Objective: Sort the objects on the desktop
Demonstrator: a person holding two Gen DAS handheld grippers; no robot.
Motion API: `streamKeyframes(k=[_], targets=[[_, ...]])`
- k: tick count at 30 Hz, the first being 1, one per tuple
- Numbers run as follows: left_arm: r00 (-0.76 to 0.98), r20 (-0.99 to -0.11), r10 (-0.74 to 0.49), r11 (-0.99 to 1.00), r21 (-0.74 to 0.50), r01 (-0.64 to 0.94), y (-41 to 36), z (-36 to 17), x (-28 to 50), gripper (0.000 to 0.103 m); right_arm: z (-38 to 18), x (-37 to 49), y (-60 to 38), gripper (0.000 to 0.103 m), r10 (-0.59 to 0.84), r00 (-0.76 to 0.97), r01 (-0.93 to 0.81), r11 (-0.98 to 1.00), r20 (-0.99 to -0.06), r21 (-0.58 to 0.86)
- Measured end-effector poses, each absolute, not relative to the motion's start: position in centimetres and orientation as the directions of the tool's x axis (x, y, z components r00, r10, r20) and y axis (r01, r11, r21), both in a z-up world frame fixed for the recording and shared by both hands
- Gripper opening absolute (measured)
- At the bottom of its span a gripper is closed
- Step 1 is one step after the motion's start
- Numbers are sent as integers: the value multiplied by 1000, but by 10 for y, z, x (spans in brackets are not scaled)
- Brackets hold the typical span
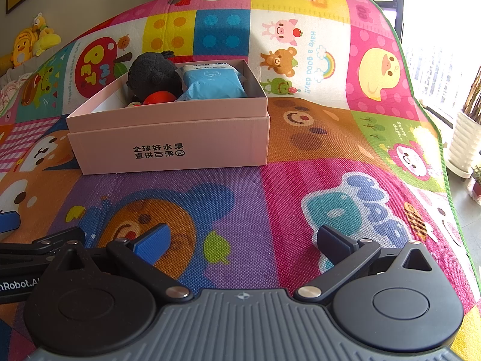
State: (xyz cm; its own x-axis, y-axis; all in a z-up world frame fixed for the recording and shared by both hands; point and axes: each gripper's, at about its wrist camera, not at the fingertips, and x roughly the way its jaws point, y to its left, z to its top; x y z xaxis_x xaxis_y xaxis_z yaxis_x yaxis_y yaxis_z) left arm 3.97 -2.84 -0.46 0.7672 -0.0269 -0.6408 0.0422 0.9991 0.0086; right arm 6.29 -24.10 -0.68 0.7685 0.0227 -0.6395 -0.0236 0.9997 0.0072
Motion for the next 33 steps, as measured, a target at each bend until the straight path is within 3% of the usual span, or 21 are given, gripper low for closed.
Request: streamKeyframes(k=[33], targets=[[767,-641,-25,999,16,46,-29,-5,41,103,-6,62,-242,103,23,769,-24,1000,-639,7]])
